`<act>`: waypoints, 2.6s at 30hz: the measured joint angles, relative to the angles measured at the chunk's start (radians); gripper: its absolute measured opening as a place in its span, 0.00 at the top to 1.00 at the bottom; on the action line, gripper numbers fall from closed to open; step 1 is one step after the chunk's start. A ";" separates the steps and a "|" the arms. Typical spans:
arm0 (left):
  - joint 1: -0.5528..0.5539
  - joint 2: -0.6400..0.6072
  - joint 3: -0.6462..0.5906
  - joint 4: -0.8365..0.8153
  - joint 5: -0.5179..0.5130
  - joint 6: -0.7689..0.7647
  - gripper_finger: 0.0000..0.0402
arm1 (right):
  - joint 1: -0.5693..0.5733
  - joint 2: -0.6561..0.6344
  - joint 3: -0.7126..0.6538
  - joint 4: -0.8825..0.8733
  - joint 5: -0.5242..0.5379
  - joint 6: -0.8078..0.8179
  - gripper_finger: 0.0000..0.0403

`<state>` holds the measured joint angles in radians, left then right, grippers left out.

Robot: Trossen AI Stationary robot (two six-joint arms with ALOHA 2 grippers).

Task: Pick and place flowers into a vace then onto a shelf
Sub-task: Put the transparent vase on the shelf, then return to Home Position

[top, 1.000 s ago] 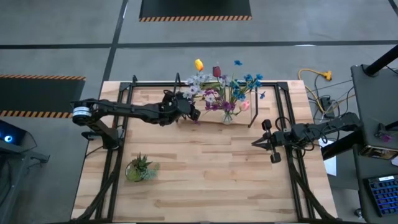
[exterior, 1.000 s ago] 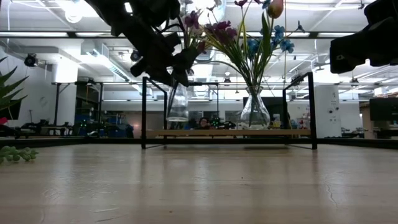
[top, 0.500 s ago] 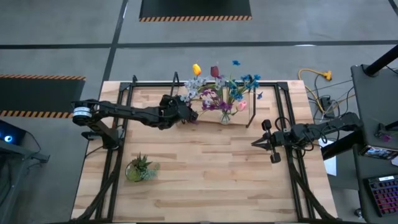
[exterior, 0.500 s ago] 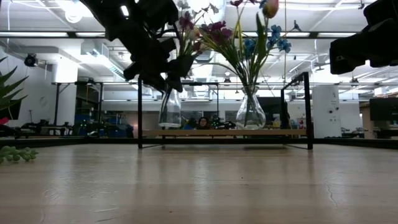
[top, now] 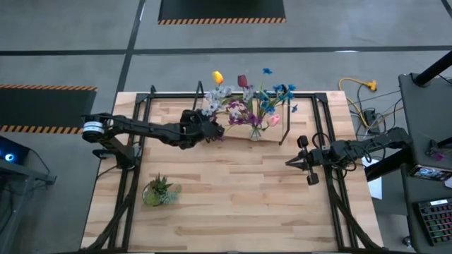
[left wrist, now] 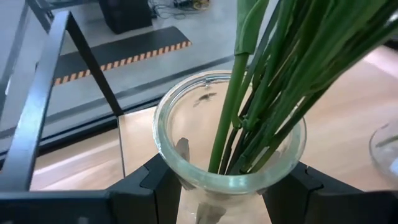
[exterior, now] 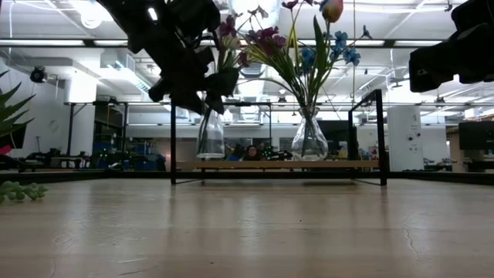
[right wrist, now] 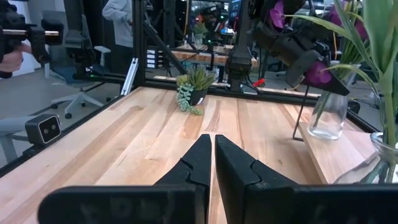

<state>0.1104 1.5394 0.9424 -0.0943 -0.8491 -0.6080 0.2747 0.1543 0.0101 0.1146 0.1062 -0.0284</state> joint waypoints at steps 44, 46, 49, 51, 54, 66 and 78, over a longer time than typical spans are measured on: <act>-0.026 0.008 0.000 0.016 -0.064 0.058 0.40 | 0.000 0.005 0.000 -0.007 0.000 0.002 0.97; -0.029 -0.008 0.000 0.013 -0.065 0.058 0.40 | 0.000 0.005 -0.001 -0.007 0.000 0.002 0.97; -0.040 -0.031 0.000 0.006 -0.066 0.057 0.39 | 0.000 0.005 -0.001 -0.007 0.000 0.002 0.97; -0.049 -0.044 0.000 0.005 -0.064 0.057 0.39 | 0.000 0.005 -0.001 -0.007 0.000 0.002 0.97; -0.065 -0.060 0.000 0.007 -0.064 0.057 0.39 | 0.000 0.005 -0.001 -0.007 0.000 0.002 0.97; -0.088 -0.116 0.000 -0.002 -0.054 0.102 0.39 | 0.000 0.005 -0.001 -0.007 0.000 0.002 0.97; -0.101 -0.214 0.000 -0.139 -0.053 0.103 0.39 | 0.000 0.006 -0.001 -0.008 0.000 0.003 0.97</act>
<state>0.0093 1.3258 0.9428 -0.2329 -0.9024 -0.5053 0.2745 0.1600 0.0093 0.1061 0.1061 -0.0258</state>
